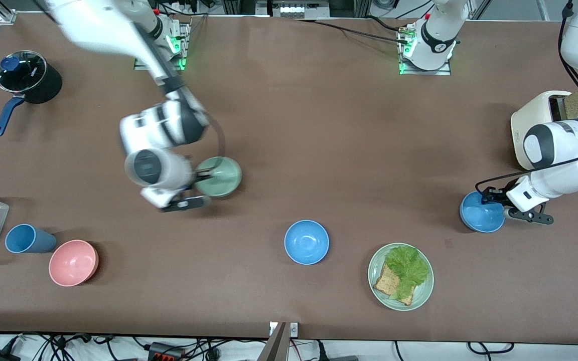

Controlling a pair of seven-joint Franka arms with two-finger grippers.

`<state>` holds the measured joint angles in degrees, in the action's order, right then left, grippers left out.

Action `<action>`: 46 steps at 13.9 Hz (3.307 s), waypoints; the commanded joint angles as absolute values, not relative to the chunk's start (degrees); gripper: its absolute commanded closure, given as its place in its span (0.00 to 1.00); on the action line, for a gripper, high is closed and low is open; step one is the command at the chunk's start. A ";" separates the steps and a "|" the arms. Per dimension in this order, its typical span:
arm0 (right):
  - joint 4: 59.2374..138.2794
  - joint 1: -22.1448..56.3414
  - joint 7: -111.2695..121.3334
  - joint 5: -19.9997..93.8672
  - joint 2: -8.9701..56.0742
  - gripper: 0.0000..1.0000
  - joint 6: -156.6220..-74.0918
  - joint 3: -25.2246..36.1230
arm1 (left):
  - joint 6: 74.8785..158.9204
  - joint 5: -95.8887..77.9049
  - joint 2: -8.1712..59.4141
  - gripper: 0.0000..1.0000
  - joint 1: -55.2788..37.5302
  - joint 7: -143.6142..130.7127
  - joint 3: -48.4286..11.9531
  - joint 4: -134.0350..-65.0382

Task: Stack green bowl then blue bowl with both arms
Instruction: 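Grasp the green bowl with the right gripper while the left grasps the blue bowl, then release the green bowl with the right gripper while the left carries the blue bowl, then lower the blue bowl into the green bowl while the right gripper withdraws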

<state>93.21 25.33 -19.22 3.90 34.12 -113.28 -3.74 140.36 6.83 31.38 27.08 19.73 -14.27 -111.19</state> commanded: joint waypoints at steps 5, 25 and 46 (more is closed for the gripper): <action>87.80 36.30 -32.52 10.00 40.25 1.00 -114.08 -3.08 | 136.16 8.17 29.19 1.00 27.07 24.17 -17.13 -111.01; 74.79 35.34 -36.04 8.53 27.53 0.00 -104.51 7.81 | 124.53 1.67 23.73 0.99 21.47 -41.07 -48.42 -111.89; 79.27 -0.62 2.55 2.21 10.38 0.00 -95.36 2.73 | 137.81 12.04 34.54 0.96 -2.55 -67.59 -41.84 -108.81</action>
